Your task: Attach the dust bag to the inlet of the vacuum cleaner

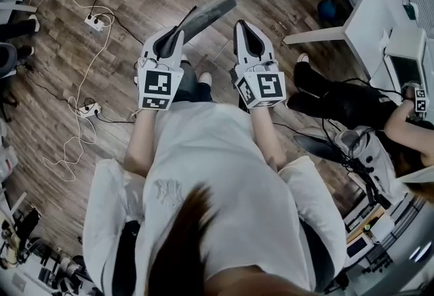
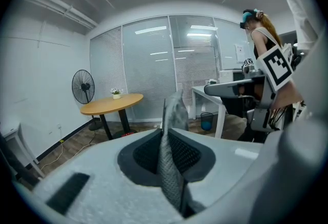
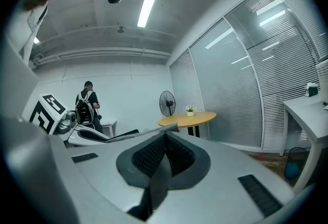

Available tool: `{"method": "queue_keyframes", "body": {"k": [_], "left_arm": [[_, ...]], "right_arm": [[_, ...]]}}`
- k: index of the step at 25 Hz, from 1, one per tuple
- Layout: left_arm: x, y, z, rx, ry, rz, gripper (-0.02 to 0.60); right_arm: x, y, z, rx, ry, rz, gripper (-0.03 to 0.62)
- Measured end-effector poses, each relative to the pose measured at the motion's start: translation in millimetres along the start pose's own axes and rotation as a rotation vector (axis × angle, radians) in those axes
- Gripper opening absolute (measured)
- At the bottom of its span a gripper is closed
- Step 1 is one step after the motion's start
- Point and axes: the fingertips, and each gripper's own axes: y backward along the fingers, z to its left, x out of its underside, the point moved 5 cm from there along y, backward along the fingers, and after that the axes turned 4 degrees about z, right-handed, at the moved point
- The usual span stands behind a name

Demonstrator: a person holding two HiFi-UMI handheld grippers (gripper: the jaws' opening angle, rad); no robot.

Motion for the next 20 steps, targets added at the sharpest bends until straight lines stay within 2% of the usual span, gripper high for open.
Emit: {"method": "queue_keyframes", "body": {"k": [8, 20], "left_arm": [[-13, -32, 39, 0.026, 0.015, -0.013, 0.041], [-37, -102, 132, 0.133, -0.045, -0.015, 0.041]], "right_arm": [[-6, -46, -13, 0.029, -0.021, 0.019, 0.005], [-42, -166, -21, 0.11, -0.008, -0.001, 0.005]]}}
